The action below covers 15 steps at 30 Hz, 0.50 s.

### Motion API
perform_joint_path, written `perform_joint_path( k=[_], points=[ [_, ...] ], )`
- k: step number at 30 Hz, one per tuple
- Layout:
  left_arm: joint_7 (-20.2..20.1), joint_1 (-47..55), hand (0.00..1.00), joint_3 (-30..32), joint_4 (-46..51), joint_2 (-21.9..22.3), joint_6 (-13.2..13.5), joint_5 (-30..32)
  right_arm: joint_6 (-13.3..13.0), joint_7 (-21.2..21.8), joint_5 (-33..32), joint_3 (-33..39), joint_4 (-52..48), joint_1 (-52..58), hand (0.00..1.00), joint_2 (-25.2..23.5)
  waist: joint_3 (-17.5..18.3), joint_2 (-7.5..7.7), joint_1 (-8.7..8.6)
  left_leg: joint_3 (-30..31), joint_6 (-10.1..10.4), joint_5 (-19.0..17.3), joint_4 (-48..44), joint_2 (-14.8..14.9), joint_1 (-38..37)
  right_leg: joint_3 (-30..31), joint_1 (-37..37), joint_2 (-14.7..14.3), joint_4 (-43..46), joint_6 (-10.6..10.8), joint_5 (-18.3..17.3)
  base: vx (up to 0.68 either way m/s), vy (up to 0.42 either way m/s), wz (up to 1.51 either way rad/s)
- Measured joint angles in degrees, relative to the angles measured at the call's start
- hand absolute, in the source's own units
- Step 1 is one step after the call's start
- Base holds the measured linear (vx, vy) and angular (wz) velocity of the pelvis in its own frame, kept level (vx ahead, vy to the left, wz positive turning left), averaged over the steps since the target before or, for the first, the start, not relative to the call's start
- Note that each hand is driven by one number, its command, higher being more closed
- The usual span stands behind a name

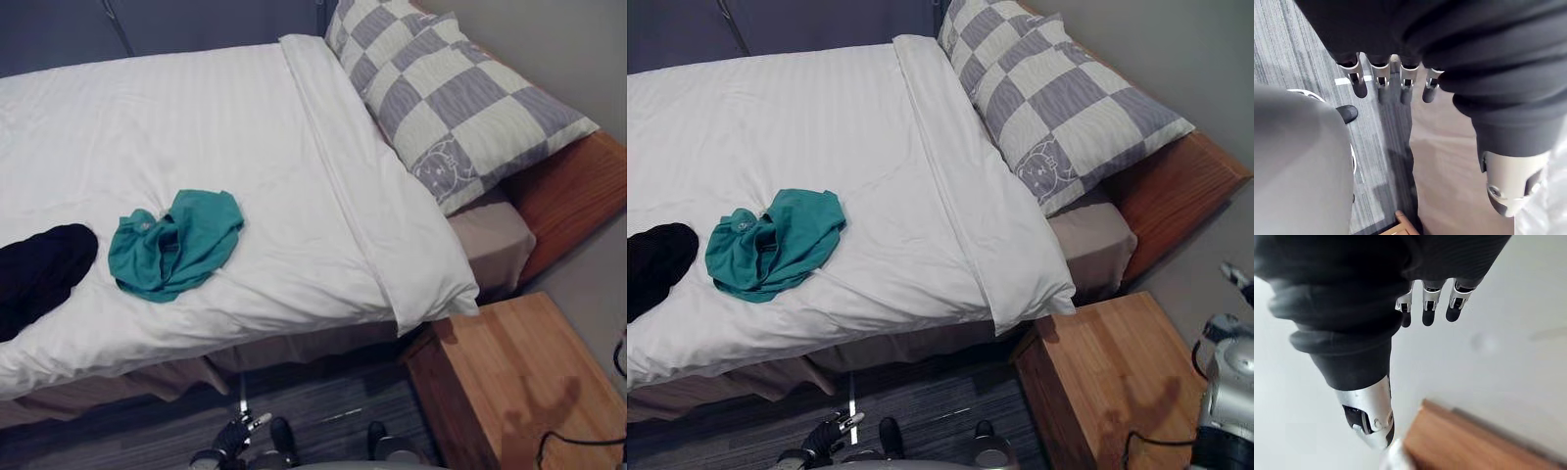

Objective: Tidy the bed and pick cloth on bed and put in laundry

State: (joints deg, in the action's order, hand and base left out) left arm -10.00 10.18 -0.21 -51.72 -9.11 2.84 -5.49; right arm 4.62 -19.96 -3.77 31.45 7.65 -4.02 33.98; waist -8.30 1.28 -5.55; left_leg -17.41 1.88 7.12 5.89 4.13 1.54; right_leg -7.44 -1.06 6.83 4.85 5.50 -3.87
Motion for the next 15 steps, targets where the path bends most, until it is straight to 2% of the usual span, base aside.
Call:
perform_joint_path(
  k=[1, 4, 7, 8, 9, 10, 11, 12, 15],
  points=[
    [0.0, 0.0, 0.0, 0.1, 0.0, -0.1, -0.1, 0.0, 0.2, 0.9, -0.1, -1.9, 0.0, -1.9, 1.0, 0.6, 0.0, 0.06, 0.0, 0.1, 0.0, 0.0, 0.0, 0.3, 0.2, 0.0, -0.2, 0.0, 0.0, -0.1, 0.1, 0.0, 0.004, 0.07],
    [0.0, -0.8, 0.0, 0.3, 0.0, -0.8, -0.1, 0.0, 0.6, 5.1, -0.7, -14.5, 3.3, -17.3, 1.0, 3.3, -1.4, -0.09, 0.53, 0.7, 0.0, 0.1, -0.1, 0.3, 3.2, -0.6, -2.7, 0.0, 0.2, -0.8, 1.3, -0.02, 0.007, 0.18],
    [0.1, -6.8, 0.0, -0.4, 0.0, -1.3, -0.1, -0.7, 0.6, 7.1, -5.8, -23.7, 12.0, -37.1, 1.0, 7.3, -9.6, -1.49, 3.2, 3.4, -0.6, 0.5, -3.9, 0.5, 8.5, -3.2, -6.7, 0.4, 3.5, -1.8, 2.0, -0.1, 0.002, 0.56],
    [0.2, -8.0, 0.0, -0.5, 0.0, -1.4, -0.1, -1.2, 0.4, 7.2, -7.0, -24.6, 13.9, -40.3, 1.0, 7.7, -11.1, -2.0, 3.65, 3.5, -1.4, 1.1, -4.7, 0.9, 9.8, -3.6, -7.7, 0.4, 4.4, -2.0, 2.1, -0.08, -0.021, 0.6],
    [0.2, -10.0, 0.0, -1.7, -0.1, -1.4, -0.1, -1.7, 0.3, 7.4, -8.4, -26.0, 17.9, -46.2, 1.0, 7.8, -13.7, -3.23, 5.11, 4.6, -1.7, 2.2, -6.2, 0.9, 12.4, -4.6, -9.7, 0.5, 6.1, -1.9, 2.0, -0.06, -0.023, 0.4],
    [0.2, -10.3, 0.0, -2.0, 0.0, -1.4, -0.1, -1.8, 0.3, 7.4, -8.8, -26.2, 18.5, -47.1, 1.0, 7.8, -14.2, -3.52, 5.39, 4.8, -1.5, 2.4, -6.4, 0.9, 12.8, -4.8, -10.0, 0.6, 6.4, -1.9, 2.0, -0.03, -0.032, 0.51],
    [0.4, -11.6, 0.0, -3.1, -0.1, -1.3, 0.1, -2.8, 0.1, 7.1, -10.2, -27.7, 21.8, -50.9, 1.0, 7.5, -15.8, -5.01, 6.85, 5.4, -2.4, 3.3, -6.9, 0.6, 14.8, -5.7, -12.2, 1.4, 8.8, -1.7, 1.5, 0.02, -0.027, 0.42],
    [0.4, -11.7, 0.0, -4.4, -0.1, -1.4, 0.4, -3.0, -0.1, 6.5, -11.6, -28.6, 24.1, -52.0, 1.0, 6.5, -16.1, -5.67, 7.31, 6.1, -2.8, 3.6, -7.3, 0.0, 16.4, -5.8, -14.3, 2.2, 11.0, -1.4, 0.3, 0.05, -0.02, 0.46],
    [0.5, -12.2, 0.0, -4.6, -0.1, -1.2, 0.4, -4.1, -0.4, 3.9, -14.0, -27.5, 27.3, -51.0, 1.0, 5.0, -16.6, -6.12, 7.48, 6.2, -3.2, 3.3, -9.3, -1.8, 20.1, -5.5, -19.6, 5.0, 17.8, -0.7, -2.9, 0.09, -0.006, 0.29]
  ],
)
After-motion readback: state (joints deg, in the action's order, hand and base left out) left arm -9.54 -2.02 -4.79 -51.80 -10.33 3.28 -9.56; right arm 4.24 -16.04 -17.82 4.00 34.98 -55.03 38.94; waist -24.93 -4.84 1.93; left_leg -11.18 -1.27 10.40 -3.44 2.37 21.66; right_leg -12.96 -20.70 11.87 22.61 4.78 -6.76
